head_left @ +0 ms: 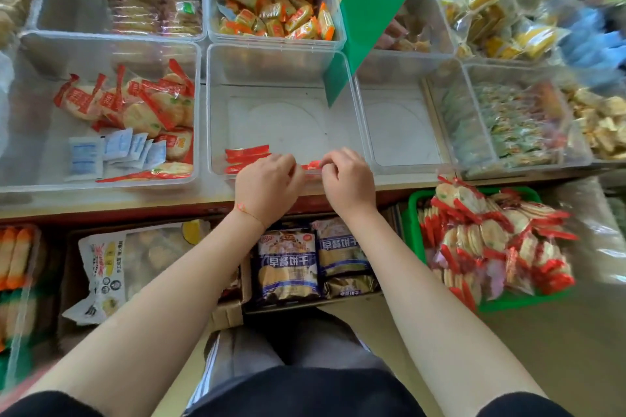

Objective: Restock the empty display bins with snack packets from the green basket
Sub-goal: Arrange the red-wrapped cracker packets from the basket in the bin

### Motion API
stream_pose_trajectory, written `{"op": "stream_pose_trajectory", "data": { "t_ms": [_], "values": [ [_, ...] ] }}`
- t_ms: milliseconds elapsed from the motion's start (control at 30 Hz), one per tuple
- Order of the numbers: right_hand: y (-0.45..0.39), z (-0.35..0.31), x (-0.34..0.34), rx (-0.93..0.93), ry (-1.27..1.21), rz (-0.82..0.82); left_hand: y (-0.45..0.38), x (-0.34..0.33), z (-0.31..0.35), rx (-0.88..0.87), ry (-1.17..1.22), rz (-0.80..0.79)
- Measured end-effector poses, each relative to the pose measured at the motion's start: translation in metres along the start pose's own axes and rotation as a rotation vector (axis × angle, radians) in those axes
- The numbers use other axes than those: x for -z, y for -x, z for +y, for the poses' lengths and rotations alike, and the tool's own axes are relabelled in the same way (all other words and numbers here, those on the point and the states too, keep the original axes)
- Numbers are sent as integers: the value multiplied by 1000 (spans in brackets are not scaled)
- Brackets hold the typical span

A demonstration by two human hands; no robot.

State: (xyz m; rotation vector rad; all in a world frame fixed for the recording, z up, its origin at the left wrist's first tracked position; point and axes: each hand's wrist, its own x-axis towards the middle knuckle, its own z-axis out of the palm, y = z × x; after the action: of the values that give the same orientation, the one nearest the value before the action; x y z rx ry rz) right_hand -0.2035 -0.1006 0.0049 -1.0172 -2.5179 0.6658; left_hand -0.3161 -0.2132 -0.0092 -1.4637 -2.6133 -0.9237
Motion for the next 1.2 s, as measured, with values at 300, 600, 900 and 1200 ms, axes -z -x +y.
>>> {"op": "stream_pose_trajectory", "data": {
  "t_ms": [300, 600, 900, 1200],
  "values": [
    [45, 126, 72, -267, 18, -144, 0, -56, 109, 97, 81, -613],
    [38, 349, 149, -302, 211, -424, -21, -194, 276, 527, 405, -579],
    [32, 398, 163, -139, 81, -530, -20, -243, 343, 1052, 662, -396],
    [18, 410, 221, -282, -320, -125, -24, -249, 344, 969, 445, -417]
  ]
}}
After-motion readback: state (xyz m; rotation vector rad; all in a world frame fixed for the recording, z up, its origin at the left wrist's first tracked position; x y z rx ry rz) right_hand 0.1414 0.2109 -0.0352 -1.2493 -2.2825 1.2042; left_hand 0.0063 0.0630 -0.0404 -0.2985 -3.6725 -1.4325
